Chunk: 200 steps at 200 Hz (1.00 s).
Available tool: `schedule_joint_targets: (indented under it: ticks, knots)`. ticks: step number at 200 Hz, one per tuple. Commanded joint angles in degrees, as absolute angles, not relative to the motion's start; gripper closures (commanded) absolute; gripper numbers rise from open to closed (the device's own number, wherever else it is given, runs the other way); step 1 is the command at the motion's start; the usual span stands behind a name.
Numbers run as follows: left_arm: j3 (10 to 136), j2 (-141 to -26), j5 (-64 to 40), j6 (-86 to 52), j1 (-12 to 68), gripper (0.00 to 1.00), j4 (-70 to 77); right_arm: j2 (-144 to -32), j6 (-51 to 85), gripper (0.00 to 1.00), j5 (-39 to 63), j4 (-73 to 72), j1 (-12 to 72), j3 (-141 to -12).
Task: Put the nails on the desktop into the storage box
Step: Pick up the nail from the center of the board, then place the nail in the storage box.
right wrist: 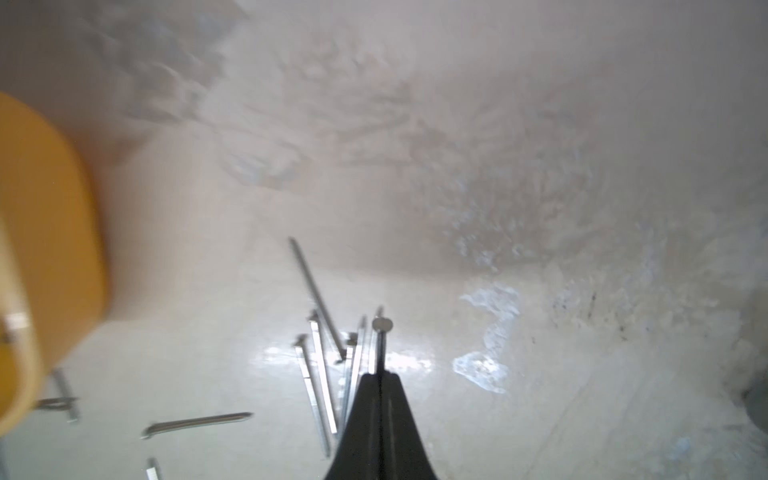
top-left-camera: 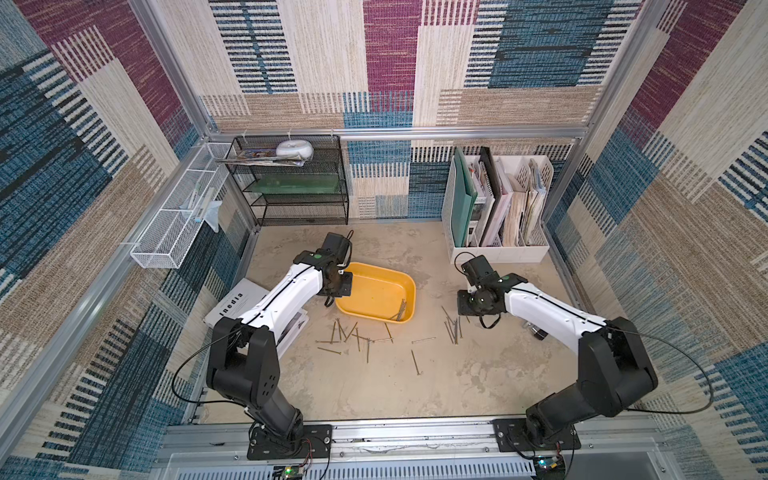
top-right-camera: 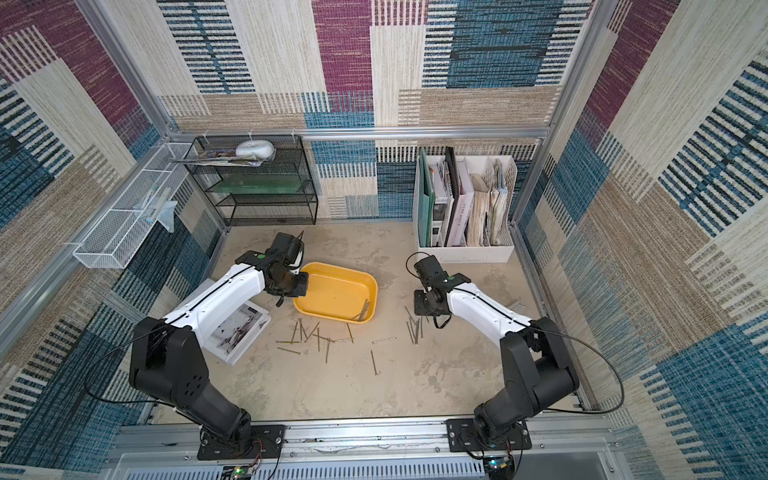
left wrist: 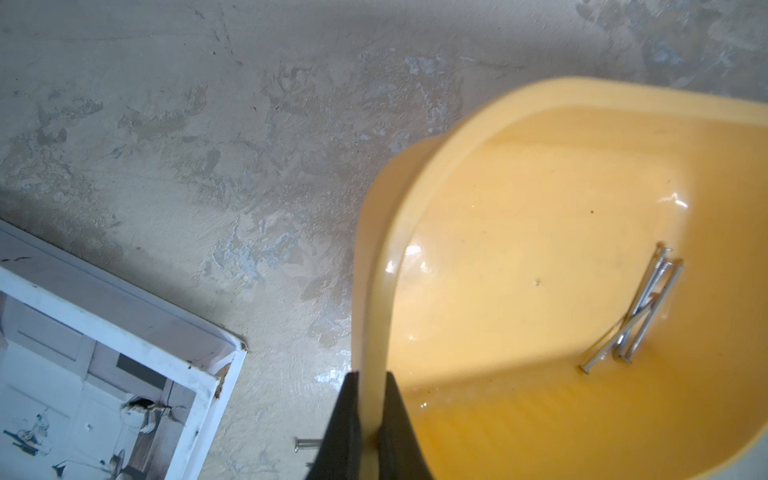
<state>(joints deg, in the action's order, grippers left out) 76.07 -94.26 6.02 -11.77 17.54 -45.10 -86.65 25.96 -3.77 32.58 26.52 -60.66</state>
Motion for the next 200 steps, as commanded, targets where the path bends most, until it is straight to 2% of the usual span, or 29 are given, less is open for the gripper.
schedule_joint_targets:
  ticks: [1,49,107,151,172,185,200]
  knots:
    - [76.7,-94.6,5.8,-11.5,17.6,1.00,-45.7,-85.2,27.5,1.00,5.9,30.0,28.0,-63.8]
    - [76.7,-94.8,5.9,-11.6,17.5,1.00,-45.7,-93.0,38.6,1.00,19.2,12.2,36.1,-67.5]
    - [76.8,-95.0,5.9,-11.6,17.5,1.00,-45.9,-109.6,43.7,1.00,21.6,6.6,40.8,-79.9]
    - [76.9,-95.0,5.9,-11.5,17.5,1.00,-45.9,-113.7,46.2,1.00,22.5,3.9,41.6,-78.9]
    - [76.9,-95.1,6.0,-11.5,17.6,1.00,-45.9,-111.6,45.5,0.73,20.8,4.1,41.3,-77.0]
    - [76.9,-95.1,6.0,-11.5,17.5,1.00,-45.8,-108.7,44.0,0.68,19.3,5.8,40.5,-75.9]
    - [76.9,-95.0,5.9,-11.4,17.5,1.00,-45.9,-104.1,41.2,0.66,16.4,9.3,39.5,-74.1]
